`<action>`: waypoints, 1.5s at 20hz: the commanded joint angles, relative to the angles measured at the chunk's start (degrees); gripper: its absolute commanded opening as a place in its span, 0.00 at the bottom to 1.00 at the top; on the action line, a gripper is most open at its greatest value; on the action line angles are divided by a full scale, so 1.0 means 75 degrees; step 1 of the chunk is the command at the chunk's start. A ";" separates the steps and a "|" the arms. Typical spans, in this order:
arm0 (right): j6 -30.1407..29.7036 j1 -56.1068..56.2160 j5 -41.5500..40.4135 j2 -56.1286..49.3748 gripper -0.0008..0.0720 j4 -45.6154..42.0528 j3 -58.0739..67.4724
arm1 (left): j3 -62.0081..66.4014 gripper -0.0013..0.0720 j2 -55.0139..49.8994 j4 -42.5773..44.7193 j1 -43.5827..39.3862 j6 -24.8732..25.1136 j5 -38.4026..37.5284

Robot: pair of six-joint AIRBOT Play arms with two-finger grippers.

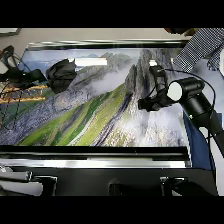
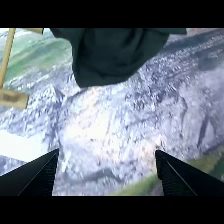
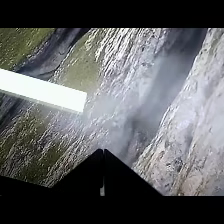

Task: Fold the clothes and pants, and hang the long-sleeved shirts on hangers.

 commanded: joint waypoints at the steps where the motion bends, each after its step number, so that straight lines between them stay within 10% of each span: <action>1: 0.0140 0.0006 0.0096 -0.0006 0.13 0.0032 0.0009 | 0.2113 0.99 -0.2614 0.0472 -0.0096 -0.0356 0.0204; 11: 0.0618 0.0009 0.0082 -0.0006 0.14 0.0032 0.0009 | 0.2419 0.82 -0.3934 0.0449 -0.0335 -0.0796 0.1836; 14: 0.0618 0.0009 0.0076 -0.0006 0.14 0.0032 0.0009 | 0.2422 0.04 -0.3870 0.0379 -0.0408 -0.0781 0.1638; 23: 0.1816 0.0006 0.1236 0.0000 0.14 -0.0970 0.0009 | 0.2419 0.04 -0.1699 -0.1708 -0.1542 0.0093 -0.0985; 30: 0.2232 0.0006 0.3981 0.0003 0.14 -0.3290 0.0009 | 0.1784 0.04 -0.1580 -0.2833 -0.4975 -0.1023 -0.0697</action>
